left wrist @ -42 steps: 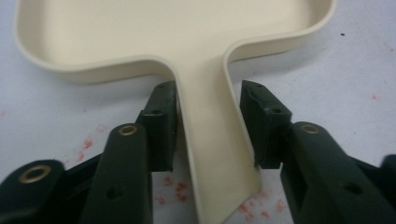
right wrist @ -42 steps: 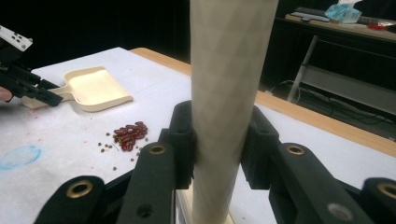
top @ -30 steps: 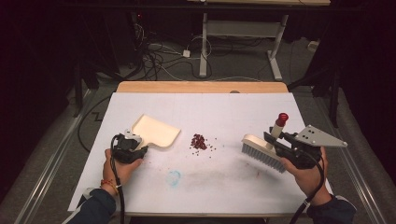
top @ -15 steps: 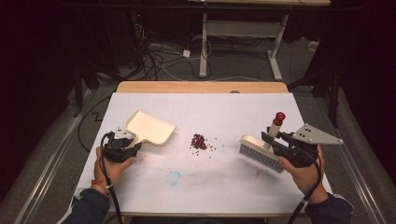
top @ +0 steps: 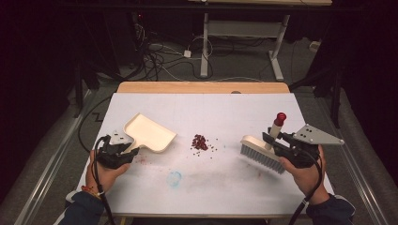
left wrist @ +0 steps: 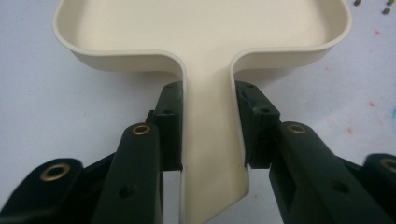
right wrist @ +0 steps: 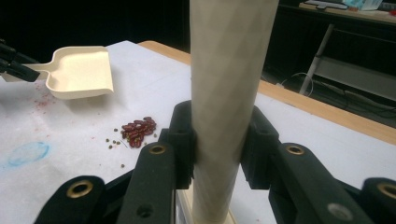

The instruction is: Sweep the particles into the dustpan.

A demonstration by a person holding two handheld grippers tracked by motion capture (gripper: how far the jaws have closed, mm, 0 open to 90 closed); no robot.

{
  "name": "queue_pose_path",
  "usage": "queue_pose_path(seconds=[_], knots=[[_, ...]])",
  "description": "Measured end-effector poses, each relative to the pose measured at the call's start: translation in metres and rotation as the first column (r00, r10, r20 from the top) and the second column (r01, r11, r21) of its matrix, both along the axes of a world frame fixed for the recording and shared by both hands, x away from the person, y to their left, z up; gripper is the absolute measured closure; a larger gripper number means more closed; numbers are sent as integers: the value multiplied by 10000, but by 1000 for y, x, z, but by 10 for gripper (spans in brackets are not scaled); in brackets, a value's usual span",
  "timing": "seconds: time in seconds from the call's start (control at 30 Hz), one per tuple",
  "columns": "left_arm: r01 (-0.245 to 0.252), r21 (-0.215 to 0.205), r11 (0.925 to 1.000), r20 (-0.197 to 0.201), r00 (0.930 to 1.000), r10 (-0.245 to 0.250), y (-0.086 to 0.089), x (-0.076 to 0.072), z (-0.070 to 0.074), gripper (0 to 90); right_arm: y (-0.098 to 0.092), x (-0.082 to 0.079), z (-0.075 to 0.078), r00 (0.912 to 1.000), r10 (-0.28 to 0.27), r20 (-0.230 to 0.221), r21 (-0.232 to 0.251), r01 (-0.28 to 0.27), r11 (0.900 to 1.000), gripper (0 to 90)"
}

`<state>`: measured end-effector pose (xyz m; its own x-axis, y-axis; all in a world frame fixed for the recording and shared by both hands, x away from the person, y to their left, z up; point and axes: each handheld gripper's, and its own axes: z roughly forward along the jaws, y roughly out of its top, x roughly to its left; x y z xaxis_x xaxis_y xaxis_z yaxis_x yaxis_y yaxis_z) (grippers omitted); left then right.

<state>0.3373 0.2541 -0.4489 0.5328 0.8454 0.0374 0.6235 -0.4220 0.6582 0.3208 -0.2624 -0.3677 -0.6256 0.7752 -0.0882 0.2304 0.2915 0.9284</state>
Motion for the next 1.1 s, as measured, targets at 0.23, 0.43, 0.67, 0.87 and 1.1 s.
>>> queue_pose_path(seconds=[0.23,0.43,0.67,0.87,1.1], knots=[[622,303,9976,-256,9978,-614,-7,-9,5,641,2,4,-2,9999,-56,-87,69,57,10000,700],[1453,561,9878,-574,9882,-1421,-17,-16,7,640,7,13,-2,9990,-441,29,443,439,9981,700],[2525,834,9640,-1068,9640,-2433,-36,-25,8,640,29,33,1,9991,-289,302,189,284,9994,701],[2972,976,9498,-1318,9498,-2836,-49,-28,4,640,53,54,0,9995,82,314,-52,-80,10000,702],[2980,1074,9485,-1375,9493,-2827,-55,-29,0,639,80,92,-8,9998,-187,56,-64,188,9998,701]])
